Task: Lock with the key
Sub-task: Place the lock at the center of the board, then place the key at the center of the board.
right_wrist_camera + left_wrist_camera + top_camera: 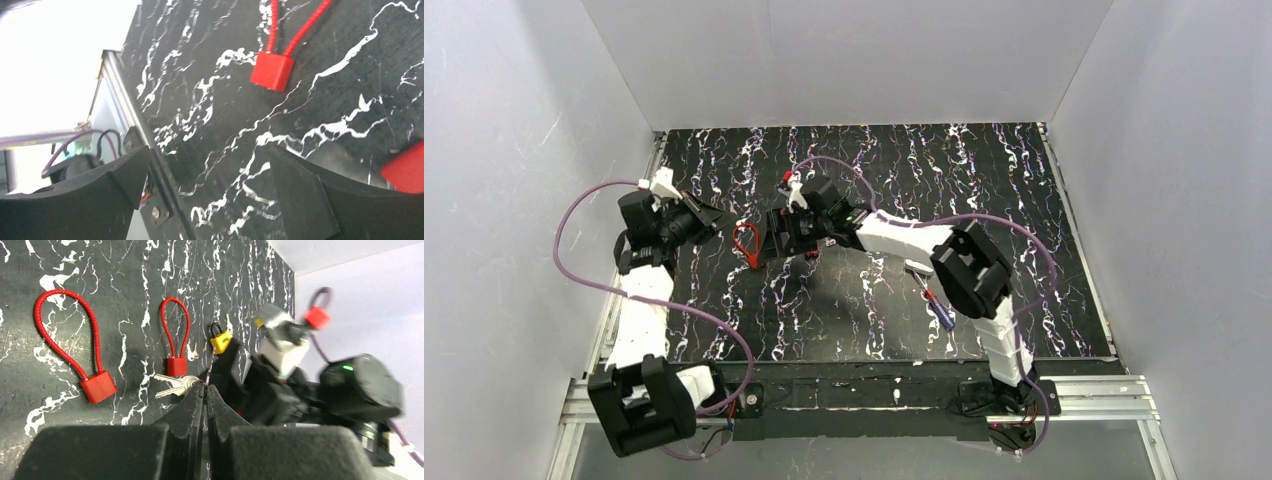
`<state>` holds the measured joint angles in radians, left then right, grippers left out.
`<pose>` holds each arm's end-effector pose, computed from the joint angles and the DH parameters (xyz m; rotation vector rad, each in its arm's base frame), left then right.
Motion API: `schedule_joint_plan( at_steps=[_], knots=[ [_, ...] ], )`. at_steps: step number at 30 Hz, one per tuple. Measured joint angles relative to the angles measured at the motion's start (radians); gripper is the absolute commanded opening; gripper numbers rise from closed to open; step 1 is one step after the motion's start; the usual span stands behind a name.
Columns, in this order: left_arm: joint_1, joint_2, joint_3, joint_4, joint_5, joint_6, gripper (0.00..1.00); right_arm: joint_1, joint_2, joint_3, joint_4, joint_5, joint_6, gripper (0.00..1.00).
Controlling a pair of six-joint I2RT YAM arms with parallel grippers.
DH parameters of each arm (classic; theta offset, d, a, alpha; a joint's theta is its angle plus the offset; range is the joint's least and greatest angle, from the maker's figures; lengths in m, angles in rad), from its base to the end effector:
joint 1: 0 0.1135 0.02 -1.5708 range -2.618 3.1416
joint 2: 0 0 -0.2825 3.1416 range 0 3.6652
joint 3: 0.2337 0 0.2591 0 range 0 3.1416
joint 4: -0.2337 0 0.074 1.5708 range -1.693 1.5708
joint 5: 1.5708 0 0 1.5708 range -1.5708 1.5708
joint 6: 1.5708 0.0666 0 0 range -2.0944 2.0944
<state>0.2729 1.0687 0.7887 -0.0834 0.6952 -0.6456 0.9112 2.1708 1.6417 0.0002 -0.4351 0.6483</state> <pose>0.2617 0.0289 0.3047 -0.4155 1.9081 -0.9166 0.3108 0.4466 0.2034 -0.6035 2.2905 1.3174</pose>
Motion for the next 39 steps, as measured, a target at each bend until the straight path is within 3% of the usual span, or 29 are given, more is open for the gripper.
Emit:
schedule_joint_plan(
  at_steps=[7,15,23,32,36,39],
  knots=[
    [-0.051,0.195,0.119,-0.113,-0.006,0.208,0.00,-0.060,-0.224,-0.086,-0.021,-0.047,-0.108,0.98],
    [-0.245,0.350,0.227,-0.209,-0.115,0.431,0.00,-0.271,-0.457,-0.296,-0.065,-0.138,-0.218,0.98],
    [-0.397,0.544,0.294,-0.264,-0.262,0.548,0.00,-0.526,-0.561,-0.403,-0.124,-0.224,-0.271,0.98],
    [-0.432,0.684,0.342,-0.328,-0.352,0.598,0.00,-0.577,-0.648,-0.473,-0.103,-0.279,-0.278,0.98],
    [-0.441,0.695,0.359,-0.341,-0.360,0.610,0.25,-0.578,-0.648,-0.475,-0.102,-0.291,-0.277,0.98],
    [-0.445,0.699,0.363,-0.352,-0.359,0.614,0.30,-0.581,-0.648,-0.475,-0.102,-0.297,-0.274,0.98]
  ],
)
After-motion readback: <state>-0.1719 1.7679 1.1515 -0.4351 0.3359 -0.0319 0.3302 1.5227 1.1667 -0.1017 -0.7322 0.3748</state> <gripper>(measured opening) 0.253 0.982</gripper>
